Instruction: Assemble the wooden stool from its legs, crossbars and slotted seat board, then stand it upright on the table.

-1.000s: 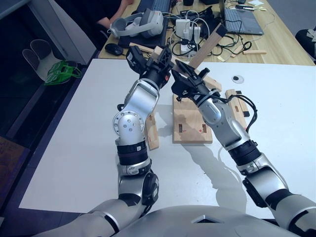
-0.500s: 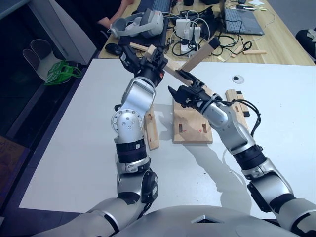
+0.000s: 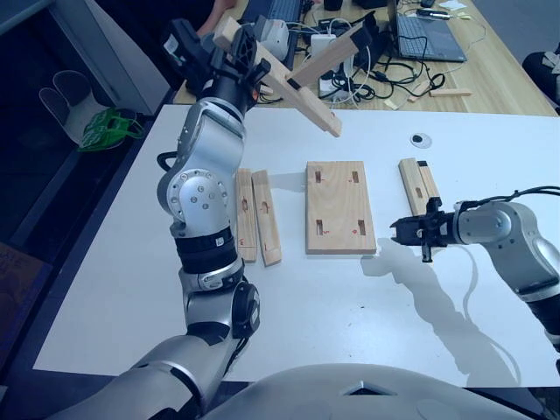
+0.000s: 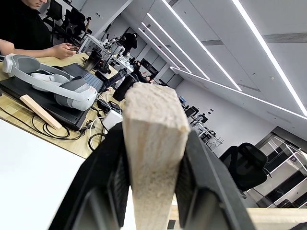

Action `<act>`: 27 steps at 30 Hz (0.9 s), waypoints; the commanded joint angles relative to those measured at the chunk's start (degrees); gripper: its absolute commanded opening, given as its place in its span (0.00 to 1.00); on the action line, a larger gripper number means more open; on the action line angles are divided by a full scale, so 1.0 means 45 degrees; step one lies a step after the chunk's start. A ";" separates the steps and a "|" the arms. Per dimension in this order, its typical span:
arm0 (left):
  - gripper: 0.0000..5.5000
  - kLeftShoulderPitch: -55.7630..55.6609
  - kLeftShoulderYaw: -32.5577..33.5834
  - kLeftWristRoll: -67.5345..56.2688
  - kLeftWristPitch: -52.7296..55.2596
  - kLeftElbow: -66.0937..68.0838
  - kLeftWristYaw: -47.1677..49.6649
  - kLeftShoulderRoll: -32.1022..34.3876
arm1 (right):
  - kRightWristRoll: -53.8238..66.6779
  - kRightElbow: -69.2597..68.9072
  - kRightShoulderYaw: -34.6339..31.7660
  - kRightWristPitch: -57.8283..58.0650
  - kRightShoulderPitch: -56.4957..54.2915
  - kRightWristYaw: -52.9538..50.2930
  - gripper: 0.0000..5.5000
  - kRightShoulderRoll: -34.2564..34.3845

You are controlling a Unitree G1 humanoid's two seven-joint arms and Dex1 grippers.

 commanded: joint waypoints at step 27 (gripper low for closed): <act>0.19 0.2797 -0.2017 0.0970 0.3594 -0.1884 -0.6210 0.4906 | 0.1057 0.1131 -0.3200 0.1860 0.0471 -0.3001 0.00 0.1598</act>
